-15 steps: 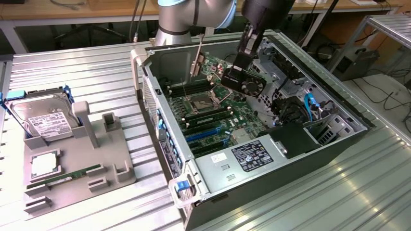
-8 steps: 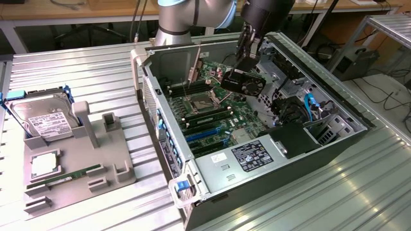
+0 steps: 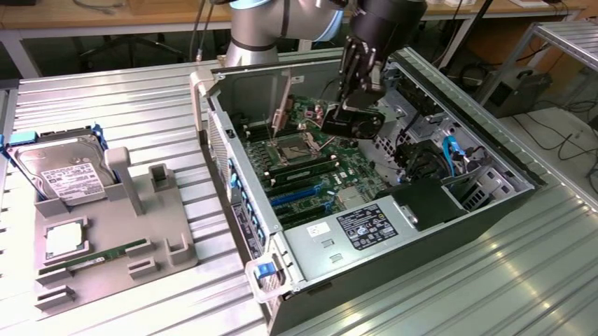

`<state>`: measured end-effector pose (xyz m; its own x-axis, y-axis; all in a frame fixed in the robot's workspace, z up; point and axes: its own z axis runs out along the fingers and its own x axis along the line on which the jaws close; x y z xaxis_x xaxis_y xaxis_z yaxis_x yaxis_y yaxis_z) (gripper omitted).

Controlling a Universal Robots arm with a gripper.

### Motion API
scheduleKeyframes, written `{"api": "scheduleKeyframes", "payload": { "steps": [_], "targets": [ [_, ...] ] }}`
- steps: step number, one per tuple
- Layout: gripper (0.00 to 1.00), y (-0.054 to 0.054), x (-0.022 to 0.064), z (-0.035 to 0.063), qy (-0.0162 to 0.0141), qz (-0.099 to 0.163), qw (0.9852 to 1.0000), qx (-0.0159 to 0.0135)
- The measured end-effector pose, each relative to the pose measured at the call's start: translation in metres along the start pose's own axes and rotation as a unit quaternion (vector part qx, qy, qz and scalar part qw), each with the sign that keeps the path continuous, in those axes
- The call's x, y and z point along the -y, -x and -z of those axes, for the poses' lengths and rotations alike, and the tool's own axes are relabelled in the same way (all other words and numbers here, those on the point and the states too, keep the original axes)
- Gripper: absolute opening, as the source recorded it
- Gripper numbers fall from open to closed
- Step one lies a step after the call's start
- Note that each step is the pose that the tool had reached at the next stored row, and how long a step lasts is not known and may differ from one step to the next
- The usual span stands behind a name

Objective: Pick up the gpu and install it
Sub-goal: 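Insert the gpu into the slot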

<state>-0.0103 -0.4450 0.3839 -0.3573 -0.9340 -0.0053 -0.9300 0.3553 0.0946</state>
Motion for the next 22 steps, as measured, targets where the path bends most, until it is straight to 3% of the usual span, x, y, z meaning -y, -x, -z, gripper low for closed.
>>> {"api": "scheduleKeyframes", "payload": {
  "steps": [4, 6, 9, 10, 15, 17, 19, 22],
  "targets": [
    [0.26, 0.000, 0.0002, -0.0024, 0.0002, 0.038, 0.9993, -0.0036],
    [0.26, 0.000, 0.0004, -0.0040, 0.0003, 0.062, 0.9980, -0.0059],
    [0.26, 0.000, 0.0008, -0.0073, 0.0003, 0.115, 0.9933, -0.0109],
    [0.26, 0.000, 0.0008, -0.0086, 0.0002, 0.133, 0.9910, -0.0125],
    [0.26, 0.000, 0.0008, -0.0154, 0.0003, 0.180, 0.9835, -0.0167],
    [0.26, -0.002, -0.0028, -0.0202, 0.0004, 0.184, 0.9828, -0.0169],
    [0.26, -0.007, -0.0135, -0.0288, 0.0004, 0.185, 0.9825, -0.0171],
    [0.26, -0.009, -0.0172, -0.0366, 0.0004, 0.192, 0.9813, -0.0176]
  ]
}}
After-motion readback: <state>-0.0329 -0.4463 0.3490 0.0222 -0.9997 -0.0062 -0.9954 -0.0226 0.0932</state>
